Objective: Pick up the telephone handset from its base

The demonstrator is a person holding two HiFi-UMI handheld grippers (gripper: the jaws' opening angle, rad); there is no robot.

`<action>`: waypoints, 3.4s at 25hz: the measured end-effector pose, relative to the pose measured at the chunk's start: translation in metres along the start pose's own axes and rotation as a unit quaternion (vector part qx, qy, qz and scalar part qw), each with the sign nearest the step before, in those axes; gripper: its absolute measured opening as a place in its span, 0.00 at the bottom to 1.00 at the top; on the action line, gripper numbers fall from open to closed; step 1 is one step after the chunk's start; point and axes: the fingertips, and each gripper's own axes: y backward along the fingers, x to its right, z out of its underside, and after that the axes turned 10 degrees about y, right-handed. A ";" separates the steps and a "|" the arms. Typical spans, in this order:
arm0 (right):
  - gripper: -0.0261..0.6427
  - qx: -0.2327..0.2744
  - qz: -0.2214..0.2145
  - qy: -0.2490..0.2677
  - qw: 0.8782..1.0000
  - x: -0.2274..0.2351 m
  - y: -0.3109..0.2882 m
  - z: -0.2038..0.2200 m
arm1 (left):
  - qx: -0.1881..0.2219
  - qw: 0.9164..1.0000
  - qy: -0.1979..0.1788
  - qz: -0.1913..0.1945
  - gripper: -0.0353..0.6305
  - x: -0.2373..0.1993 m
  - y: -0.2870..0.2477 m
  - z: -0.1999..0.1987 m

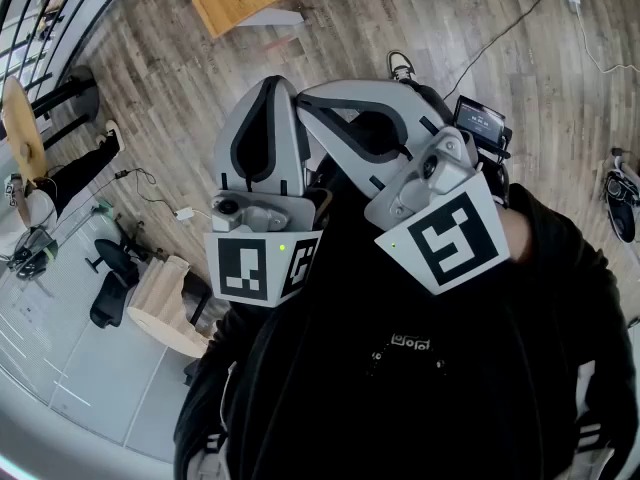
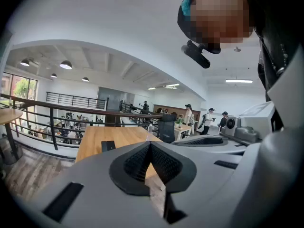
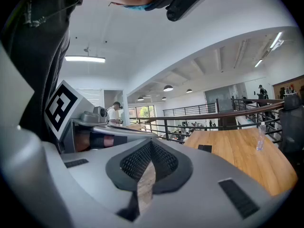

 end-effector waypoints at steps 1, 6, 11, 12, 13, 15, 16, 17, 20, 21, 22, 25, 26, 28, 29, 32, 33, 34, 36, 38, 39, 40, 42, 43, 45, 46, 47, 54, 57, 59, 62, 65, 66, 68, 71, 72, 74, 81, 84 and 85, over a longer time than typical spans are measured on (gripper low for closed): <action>0.07 0.000 -0.001 0.002 1.000 -0.002 0.001 -0.001 | 0.002 1.000 0.000 0.001 0.06 0.000 0.002 0.000; 0.07 0.002 -0.002 0.012 1.000 -0.008 0.001 -0.005 | 0.007 1.000 0.002 0.003 0.06 0.000 0.009 -0.002; 0.07 0.006 -0.015 0.008 1.000 -0.013 -0.002 -0.009 | 0.015 1.000 0.010 -0.001 0.06 -0.005 0.011 -0.006; 0.07 0.004 -0.019 0.008 1.000 -0.015 -0.002 -0.009 | 0.016 1.000 0.011 -0.003 0.06 -0.006 0.012 -0.007; 0.07 0.003 -0.021 0.010 1.000 -0.016 -0.001 -0.009 | 0.016 1.000 0.011 -0.004 0.06 -0.005 0.013 -0.007; 0.07 0.008 -0.016 0.020 1.000 -0.014 0.001 -0.012 | 0.020 1.000 0.008 -0.005 0.06 -0.002 0.013 -0.009; 0.07 0.011 -0.013 0.023 1.000 -0.012 0.002 -0.014 | 0.022 1.000 0.007 -0.005 0.06 -0.001 0.012 -0.011; 0.07 0.013 -0.012 0.024 1.000 -0.010 0.001 -0.016 | 0.023 1.000 0.006 -0.005 0.06 -0.001 0.011 -0.012; 0.07 0.014 -0.014 0.028 0.999 -0.006 0.001 -0.018 | 0.025 1.000 0.005 -0.008 0.06 0.000 0.008 -0.016; 0.07 0.016 -0.014 0.029 0.999 -0.004 0.001 -0.020 | 0.027 1.000 0.004 -0.008 0.06 0.001 0.007 -0.017; 0.07 0.018 -0.014 0.031 0.999 -0.001 0.001 -0.021 | 0.029 1.000 0.003 -0.008 0.06 0.002 0.005 -0.019; 0.07 0.023 -0.017 0.035 0.999 0.004 0.006 -0.021 | 0.036 0.999 -0.001 -0.012 0.06 0.008 0.001 -0.020; 0.07 0.026 -0.019 0.037 0.999 0.007 0.007 -0.021 | 0.038 0.999 -0.001 -0.014 0.06 0.009 0.000 -0.021; 0.07 0.029 -0.025 0.039 0.999 0.012 0.007 -0.023 | 0.041 0.999 -0.001 -0.019 0.06 0.011 -0.005 -0.023; 0.07 0.031 -0.028 0.038 0.998 0.014 0.007 -0.024 | 0.041 0.999 0.001 -0.022 0.06 0.011 -0.007 -0.025; 0.07 0.044 -0.038 0.038 0.998 0.022 0.004 -0.032 | 0.050 0.998 -0.003 -0.028 0.06 0.010 -0.012 -0.034; 0.07 0.048 -0.040 0.040 0.997 0.025 0.003 -0.034 | 0.053 0.998 -0.006 -0.030 0.06 0.010 -0.014 -0.037; 0.07 0.051 -0.042 0.041 0.997 0.027 0.002 -0.036 | 0.057 0.998 -0.007 -0.032 0.06 0.010 -0.015 -0.040; 0.07 0.055 -0.046 0.046 0.996 0.031 0.002 -0.040 | 0.062 0.997 -0.008 -0.035 0.06 0.012 -0.018 -0.046; 0.07 0.059 -0.050 0.051 0.996 0.038 0.005 -0.045 | 0.067 0.997 -0.010 -0.039 0.06 0.016 -0.022 -0.051; 0.07 0.062 -0.052 0.053 0.995 0.041 0.006 -0.047 | 0.070 0.997 -0.012 -0.040 0.06 0.018 -0.024 -0.054; 0.07 0.064 -0.054 0.055 0.995 0.044 0.008 -0.048 | 0.073 0.996 -0.014 -0.041 0.06 0.021 -0.027 -0.056; 0.07 0.067 -0.058 0.059 0.994 0.050 0.010 -0.049 | 0.077 0.996 -0.016 -0.043 0.06 0.024 -0.032 -0.058; 0.07 0.068 -0.059 0.060 0.994 0.053 0.011 -0.049 | 0.078 0.996 -0.016 -0.043 0.06 0.026 -0.035 -0.059; 0.07 0.070 -0.059 0.063 0.994 0.060 0.012 -0.050 | 0.081 0.996 -0.017 -0.044 0.06 0.028 -0.041 -0.061; 0.07 0.071 -0.059 0.064 0.994 0.065 0.013 -0.050 | 0.081 0.996 -0.018 -0.043 0.06 0.030 -0.045 -0.062; 0.07 0.072 -0.058 0.064 0.994 0.069 0.014 -0.051 | 0.081 0.996 -0.019 -0.043 0.06 0.033 -0.049 -0.063; 0.07 0.078 -0.055 0.060 0.994 0.091 0.024 -0.050 | 0.078 0.996 -0.024 -0.039 0.06 0.047 -0.068 -0.066; 0.07 0.082 -0.051 0.057 0.994 0.095 0.026 -0.051 | 0.077 0.996 -0.029 -0.035 0.06 0.050 -0.072 -0.068; 0.07 0.082 -0.047 0.057 0.994 0.098 0.025 -0.051 | 0.076 0.996 -0.030 -0.031 0.06 0.050 -0.075 -0.068; 0.07 0.078 -0.042 0.062 0.994 0.101 0.025 -0.050 | 0.073 0.997 -0.030 -0.020 0.06 0.051 -0.079 -0.068; 0.07 0.075 -0.027 0.070 0.994 0.108 0.022 -0.052 | 0.075 0.997 -0.030 -0.003 0.06 0.050 -0.087 -0.071; 0.07 0.074 -0.020 0.071 0.995 0.110 0.021 -0.053 | 0.076 0.997 -0.032 0.002 0.06 0.050 -0.089 -0.074; 0.07 0.072 -0.009 0.073 0.995 0.115 0.018 -0.055 | 0.075 0.996 -0.038 0.008 0.06 0.049 -0.093 -0.077; 0.07 0.065 0.003 0.080 0.995 0.121 0.013 -0.056 | 0.074 0.996 -0.039 0.018 0.06 0.046 -0.101 -0.080; 0.07 0.063 0.006 0.079 0.995 0.123 0.011 -0.055 | 0.073 0.996 -0.038 0.022 0.06 0.044 -0.103 -0.081; 0.07 0.063 0.014 0.077 0.995 0.127 0.004 -0.056 | 0.071 0.996 -0.036 0.028 0.06 0.039 -0.107 -0.082; 0.07 0.050 0.028 0.070 0.996 0.140 -0.027 -0.059 | 0.064 0.997 -0.023 0.041 0.06 0.011 -0.125 -0.091; 0.07 0.045 0.033 0.067 0.996 0.148 -0.043 -0.059 | 0.060 0.997 -0.020 0.045 0.06 -0.002 -0.135 -0.096; 0.07 0.043 0.034 0.066 0.996 0.151 -0.049 -0.059 | 0.058 0.997 -0.019 0.047 0.06 -0.007 -0.139 -0.097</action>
